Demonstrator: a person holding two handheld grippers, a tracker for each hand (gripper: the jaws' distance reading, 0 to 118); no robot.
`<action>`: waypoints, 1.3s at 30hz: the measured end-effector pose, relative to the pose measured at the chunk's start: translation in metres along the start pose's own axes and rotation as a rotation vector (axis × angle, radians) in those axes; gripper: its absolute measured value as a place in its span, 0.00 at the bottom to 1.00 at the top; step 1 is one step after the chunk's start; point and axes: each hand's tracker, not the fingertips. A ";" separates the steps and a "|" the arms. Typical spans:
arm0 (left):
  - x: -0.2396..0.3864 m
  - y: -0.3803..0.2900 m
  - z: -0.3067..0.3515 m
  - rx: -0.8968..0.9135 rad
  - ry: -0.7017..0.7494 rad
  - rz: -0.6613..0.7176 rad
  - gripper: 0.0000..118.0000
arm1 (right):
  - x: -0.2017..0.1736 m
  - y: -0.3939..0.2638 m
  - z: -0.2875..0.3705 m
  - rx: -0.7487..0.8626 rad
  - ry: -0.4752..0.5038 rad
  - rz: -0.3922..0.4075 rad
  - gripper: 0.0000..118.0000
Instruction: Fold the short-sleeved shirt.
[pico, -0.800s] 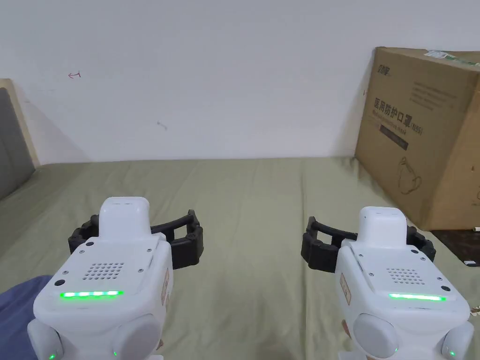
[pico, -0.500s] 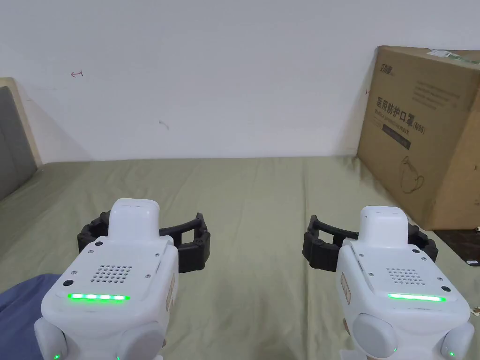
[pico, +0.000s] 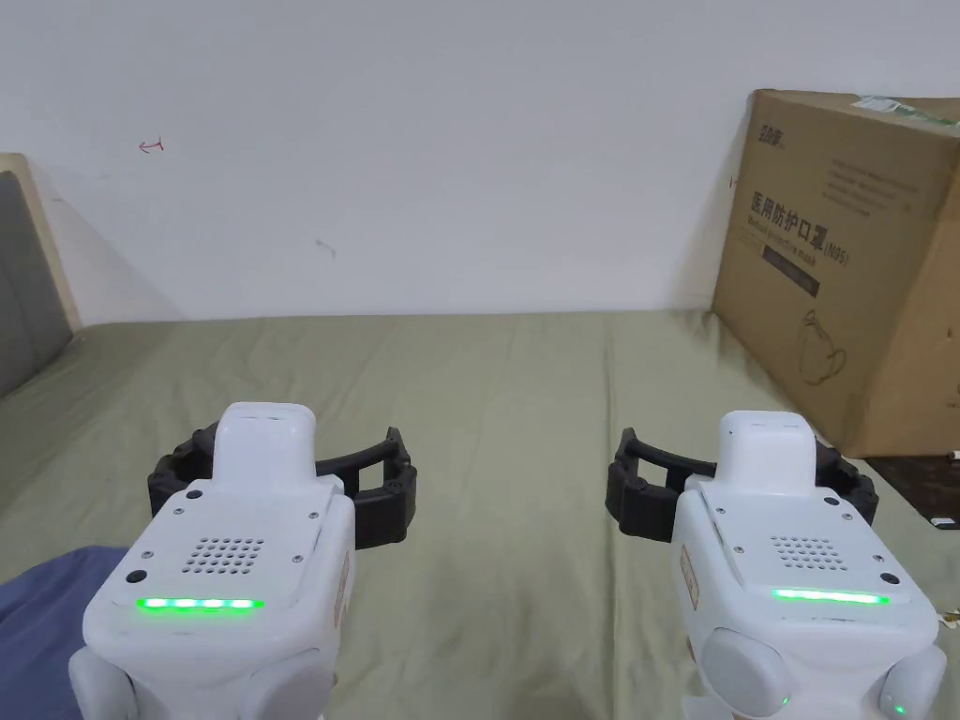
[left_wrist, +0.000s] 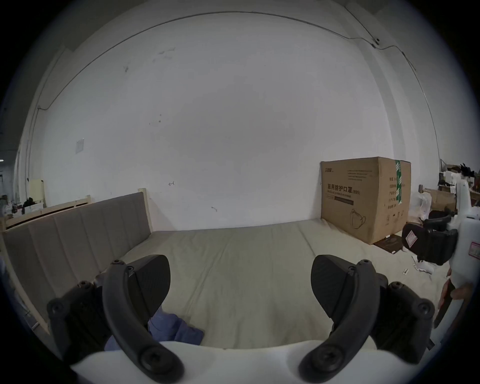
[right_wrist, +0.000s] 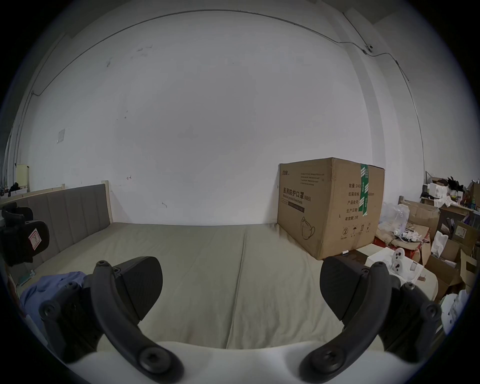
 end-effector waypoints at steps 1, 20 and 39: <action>0.000 0.001 0.000 -0.006 0.007 0.012 0.94 | 0.000 0.000 0.000 0.001 -0.002 0.004 1.00; 0.003 0.003 0.003 -0.023 0.045 0.000 0.94 | 0.000 -0.001 0.001 -0.011 0.017 0.007 1.00; 0.002 0.003 0.011 -0.012 0.014 -0.009 0.01 | -0.003 0.001 0.007 0.006 0.029 0.013 0.00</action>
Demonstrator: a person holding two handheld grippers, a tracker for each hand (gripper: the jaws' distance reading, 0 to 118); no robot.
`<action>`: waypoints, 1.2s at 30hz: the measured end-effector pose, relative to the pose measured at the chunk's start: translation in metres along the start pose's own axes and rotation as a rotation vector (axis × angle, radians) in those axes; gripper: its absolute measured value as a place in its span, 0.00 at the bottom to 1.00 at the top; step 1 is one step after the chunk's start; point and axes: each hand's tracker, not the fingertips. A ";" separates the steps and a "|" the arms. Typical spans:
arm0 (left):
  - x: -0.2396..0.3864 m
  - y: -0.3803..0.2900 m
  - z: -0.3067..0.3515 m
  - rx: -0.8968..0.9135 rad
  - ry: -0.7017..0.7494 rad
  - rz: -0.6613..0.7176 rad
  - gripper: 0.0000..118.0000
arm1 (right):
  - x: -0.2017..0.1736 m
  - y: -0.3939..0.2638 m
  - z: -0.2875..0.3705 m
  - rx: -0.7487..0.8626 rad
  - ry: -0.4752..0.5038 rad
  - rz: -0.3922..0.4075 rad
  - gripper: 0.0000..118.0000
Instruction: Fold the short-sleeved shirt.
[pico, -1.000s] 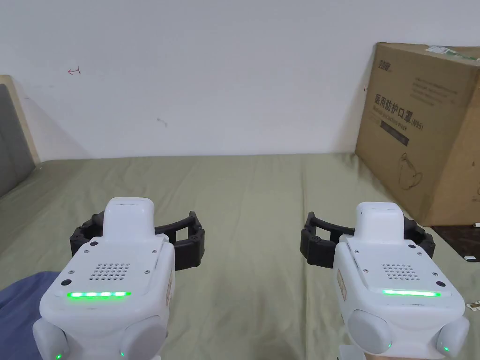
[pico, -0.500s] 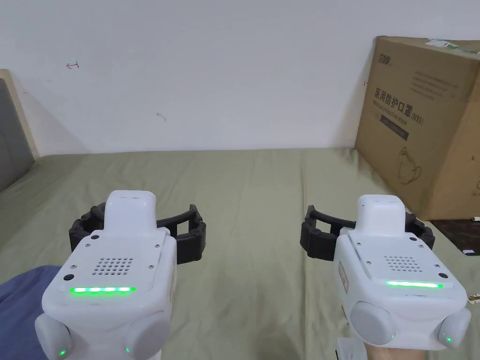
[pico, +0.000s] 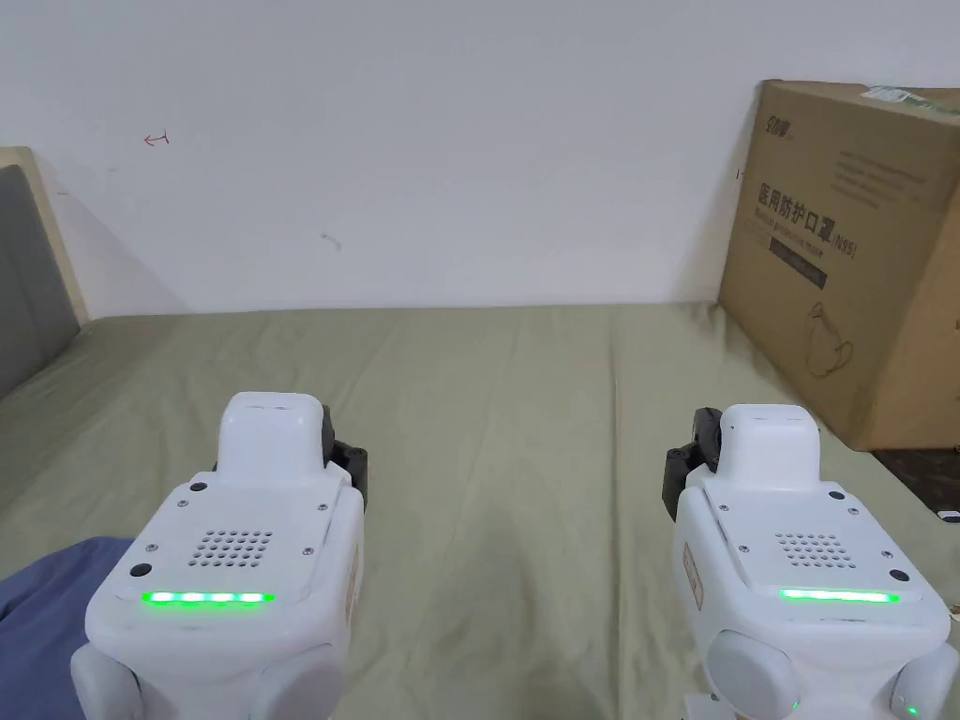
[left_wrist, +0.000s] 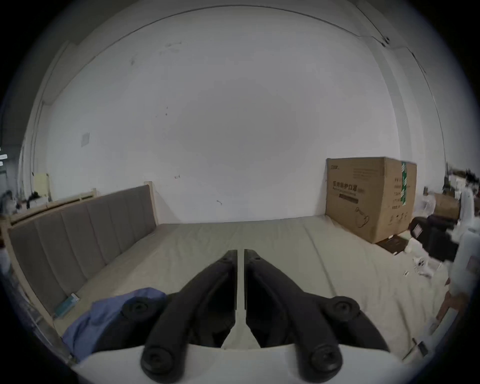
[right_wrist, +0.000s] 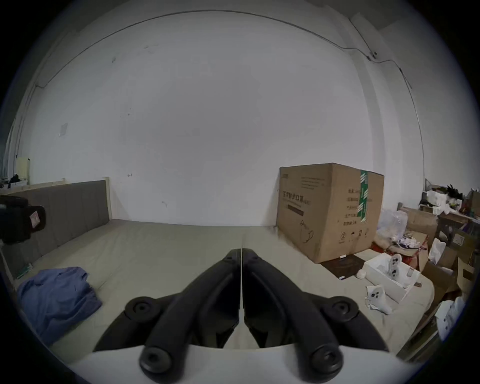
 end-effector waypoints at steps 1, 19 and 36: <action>0.001 0.000 0.000 0.000 -0.007 0.003 0.00 | -0.002 0.000 0.000 0.004 0.000 0.005 0.00; -0.094 0.003 0.040 -0.053 0.247 0.047 0.00 | -0.099 0.009 -0.018 -0.061 0.306 0.013 0.00; -0.193 -0.064 0.014 -0.456 0.325 0.167 0.00 | -0.188 -0.021 -0.014 -0.195 0.517 0.029 0.00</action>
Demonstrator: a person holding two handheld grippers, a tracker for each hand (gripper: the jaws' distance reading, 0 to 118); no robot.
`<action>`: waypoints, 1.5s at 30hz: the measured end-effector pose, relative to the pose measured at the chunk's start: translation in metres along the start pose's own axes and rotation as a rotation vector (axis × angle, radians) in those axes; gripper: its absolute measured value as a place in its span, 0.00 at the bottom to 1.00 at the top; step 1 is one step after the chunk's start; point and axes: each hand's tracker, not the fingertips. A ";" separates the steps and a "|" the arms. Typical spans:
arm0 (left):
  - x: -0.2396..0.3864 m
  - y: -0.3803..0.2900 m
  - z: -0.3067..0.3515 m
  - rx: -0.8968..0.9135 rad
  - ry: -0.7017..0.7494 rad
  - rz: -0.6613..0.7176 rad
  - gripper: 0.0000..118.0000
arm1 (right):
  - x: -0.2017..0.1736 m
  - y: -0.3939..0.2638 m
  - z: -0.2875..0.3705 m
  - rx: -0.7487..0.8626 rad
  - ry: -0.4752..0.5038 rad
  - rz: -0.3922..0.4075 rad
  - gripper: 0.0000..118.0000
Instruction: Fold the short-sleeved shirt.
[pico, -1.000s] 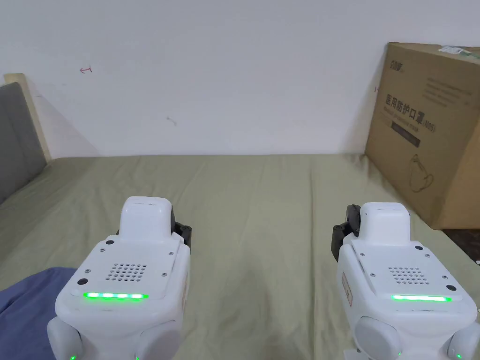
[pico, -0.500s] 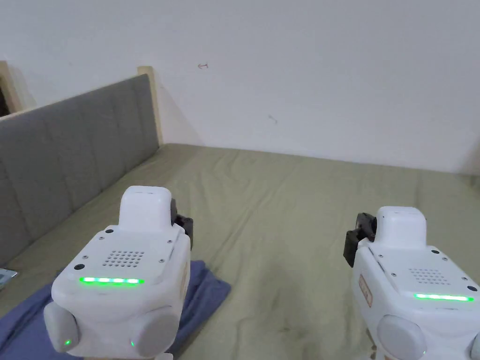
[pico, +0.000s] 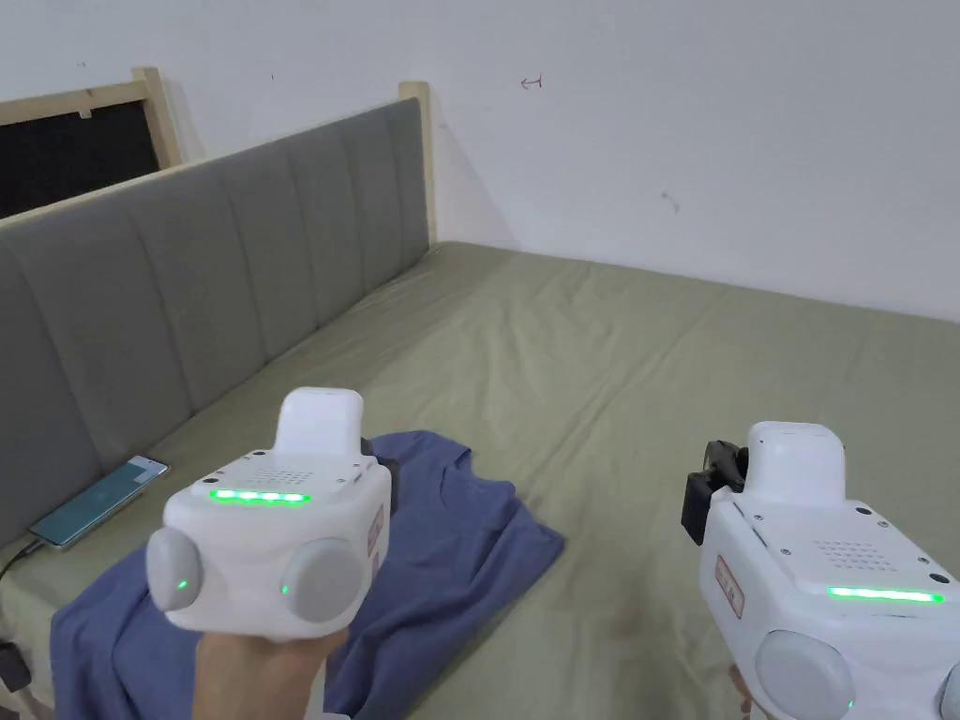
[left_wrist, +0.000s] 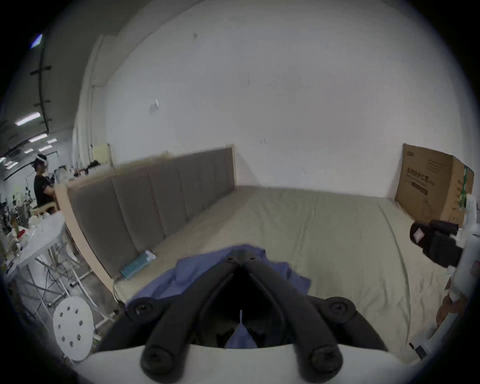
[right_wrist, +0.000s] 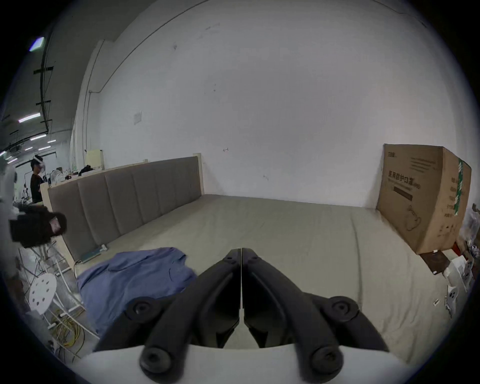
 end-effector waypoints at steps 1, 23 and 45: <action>0.000 -0.007 -0.016 -0.039 -0.008 0.007 0.00 | 0.001 -0.002 -0.002 -0.013 0.004 -0.011 0.00; 0.011 -0.092 -0.187 -0.523 -0.051 0.000 0.91 | 0.009 -0.054 -0.090 -0.264 -0.035 -0.020 0.00; 0.005 0.019 -0.130 -0.312 -0.101 0.139 0.07 | 0.070 -0.043 -0.052 -0.218 -0.131 -0.129 0.00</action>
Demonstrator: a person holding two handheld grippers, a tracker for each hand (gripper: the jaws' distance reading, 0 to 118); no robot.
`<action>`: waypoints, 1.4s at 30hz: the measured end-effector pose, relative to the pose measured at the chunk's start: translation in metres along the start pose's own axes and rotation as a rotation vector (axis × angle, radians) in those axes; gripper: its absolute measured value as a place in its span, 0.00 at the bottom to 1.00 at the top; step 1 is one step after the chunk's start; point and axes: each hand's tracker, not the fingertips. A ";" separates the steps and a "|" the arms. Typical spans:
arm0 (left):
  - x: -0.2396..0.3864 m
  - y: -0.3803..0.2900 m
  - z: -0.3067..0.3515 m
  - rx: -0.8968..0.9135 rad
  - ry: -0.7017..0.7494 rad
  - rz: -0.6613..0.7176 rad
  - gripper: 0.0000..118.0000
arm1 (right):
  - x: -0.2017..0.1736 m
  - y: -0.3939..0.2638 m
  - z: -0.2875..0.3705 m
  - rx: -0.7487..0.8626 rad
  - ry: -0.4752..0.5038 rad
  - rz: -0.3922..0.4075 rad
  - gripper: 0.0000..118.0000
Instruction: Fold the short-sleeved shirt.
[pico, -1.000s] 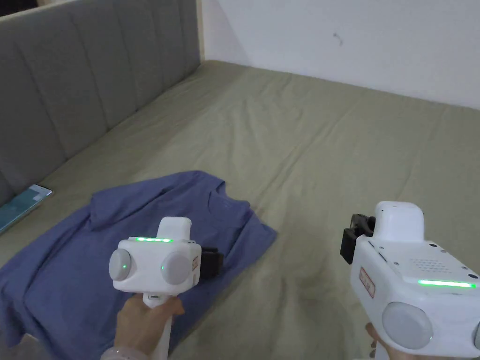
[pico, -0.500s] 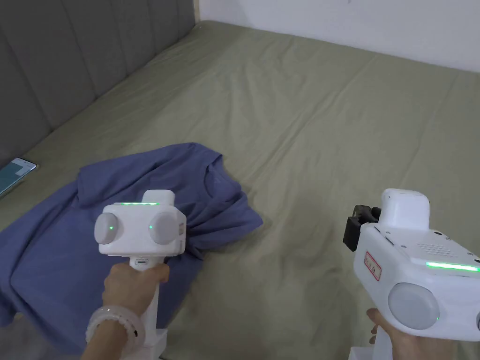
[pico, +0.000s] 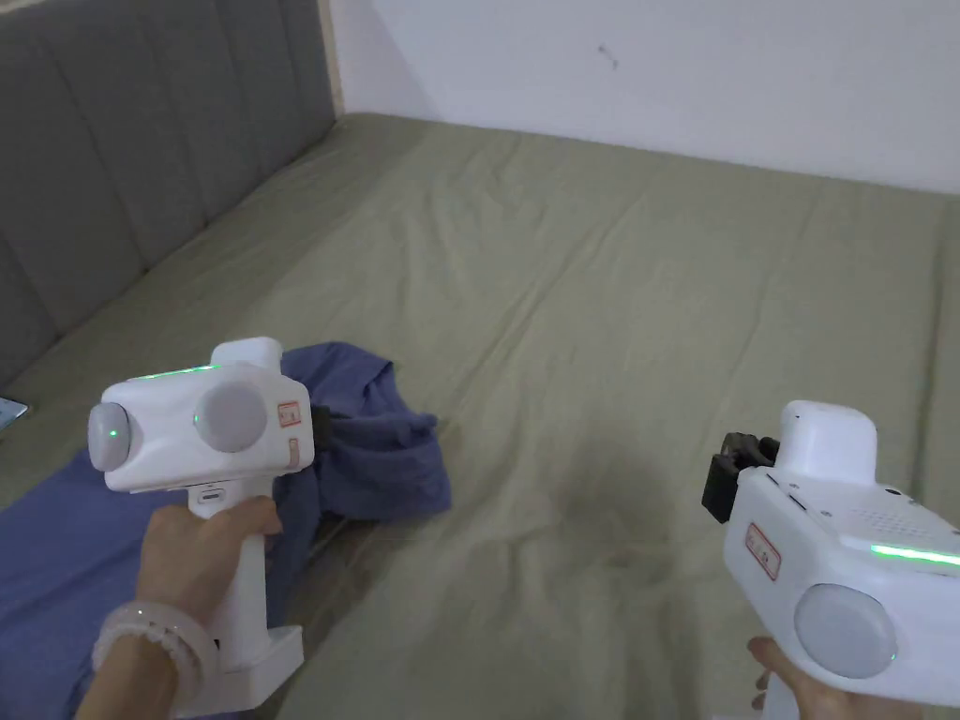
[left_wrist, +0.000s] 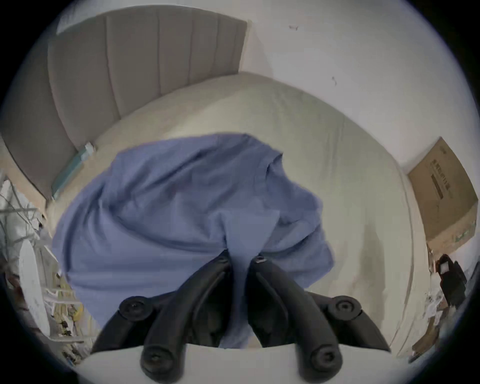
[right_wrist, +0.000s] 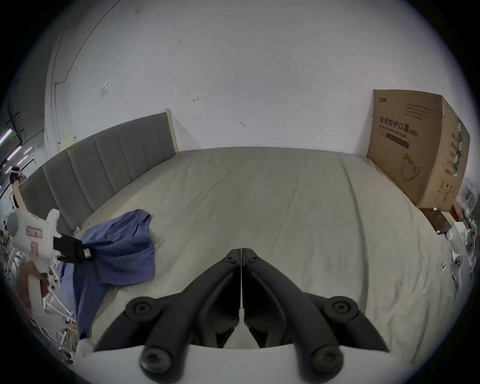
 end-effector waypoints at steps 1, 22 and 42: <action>0.011 0.007 0.010 0.028 -0.031 -0.013 0.07 | 0.007 0.002 0.004 0.008 -0.004 -0.018 0.00; 0.382 -0.081 0.102 -0.042 -0.830 -0.525 0.07 | 0.230 0.002 0.151 0.166 -0.458 -0.257 0.00; 0.359 -0.200 0.019 -0.293 -0.668 -0.626 0.98 | 0.239 -0.048 0.128 -0.001 -0.457 -0.269 0.00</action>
